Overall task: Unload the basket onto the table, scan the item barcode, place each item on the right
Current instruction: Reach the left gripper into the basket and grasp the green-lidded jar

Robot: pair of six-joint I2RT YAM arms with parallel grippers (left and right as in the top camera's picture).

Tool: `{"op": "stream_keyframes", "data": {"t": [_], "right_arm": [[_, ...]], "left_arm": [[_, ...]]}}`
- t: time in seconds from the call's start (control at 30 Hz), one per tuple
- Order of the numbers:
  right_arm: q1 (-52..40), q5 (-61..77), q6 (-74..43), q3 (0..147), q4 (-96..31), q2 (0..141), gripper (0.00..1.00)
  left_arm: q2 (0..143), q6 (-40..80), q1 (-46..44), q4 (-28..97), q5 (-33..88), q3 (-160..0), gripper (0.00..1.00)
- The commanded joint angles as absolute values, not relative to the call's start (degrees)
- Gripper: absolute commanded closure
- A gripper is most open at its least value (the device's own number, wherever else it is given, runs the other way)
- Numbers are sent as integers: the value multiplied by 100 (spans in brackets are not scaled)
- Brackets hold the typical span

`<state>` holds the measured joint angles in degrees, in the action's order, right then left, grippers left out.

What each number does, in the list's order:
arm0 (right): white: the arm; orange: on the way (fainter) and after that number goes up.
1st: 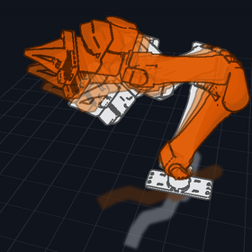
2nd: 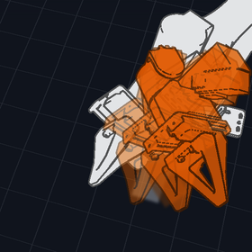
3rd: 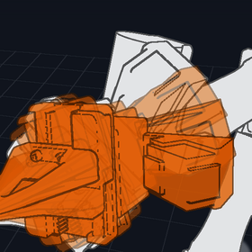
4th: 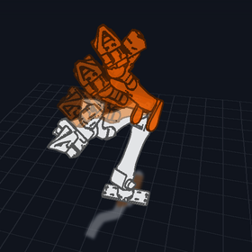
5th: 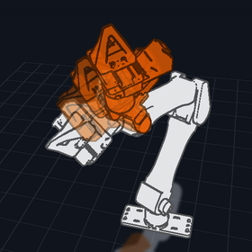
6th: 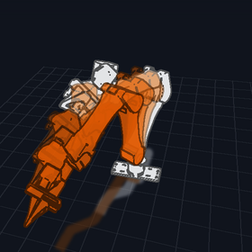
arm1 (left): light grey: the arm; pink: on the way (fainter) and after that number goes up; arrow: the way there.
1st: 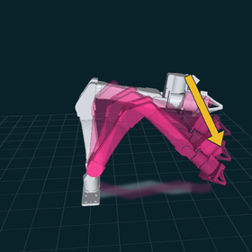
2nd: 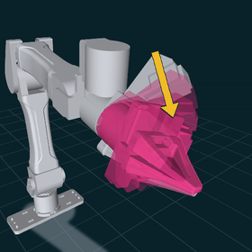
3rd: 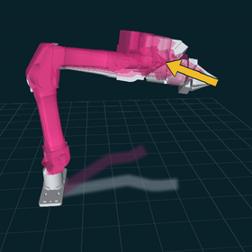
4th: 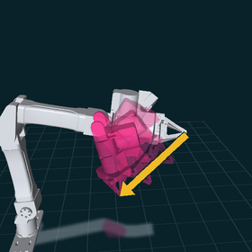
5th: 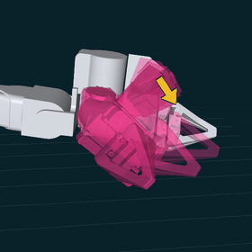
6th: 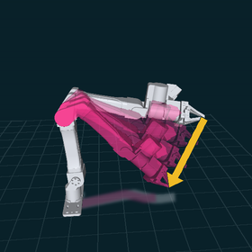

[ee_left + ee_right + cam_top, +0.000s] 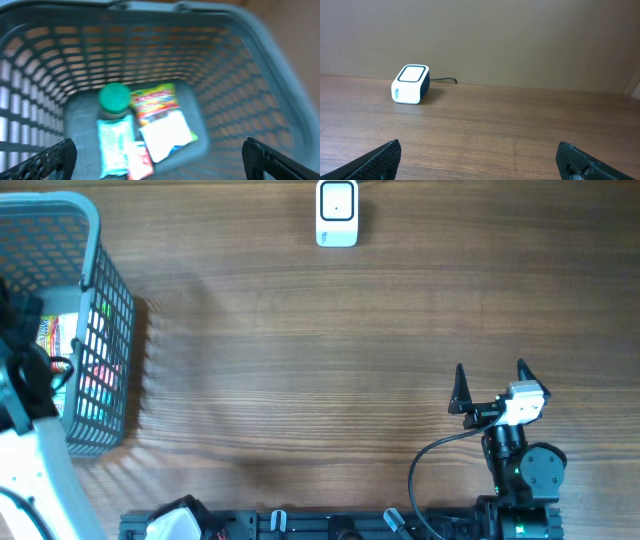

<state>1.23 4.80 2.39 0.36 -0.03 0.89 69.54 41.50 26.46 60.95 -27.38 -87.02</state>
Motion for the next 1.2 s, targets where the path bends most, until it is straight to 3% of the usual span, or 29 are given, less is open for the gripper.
{"op": "stream_keyframes", "data": {"t": [0.0,0.2,0.53,1.03,1.17], "right_arm": [[148,386,148,32,8,43,0],[148,386,148,32,10,43,0],[148,386,145,32,10,43,0],[148,386,145,30,8,43,0],[148,386,148,32,10,43,0]], "left_arm": [[7511,4423,3166,6233,-2941,-8739,0],[8372,4469,3417,6392,-2950,-8652,0],[9164,4637,3896,5336,-3330,-7671,0],[10147,3859,4014,4609,-3199,-7620,0],[10160,2995,4014,3778,-2622,-7220,0]]}}
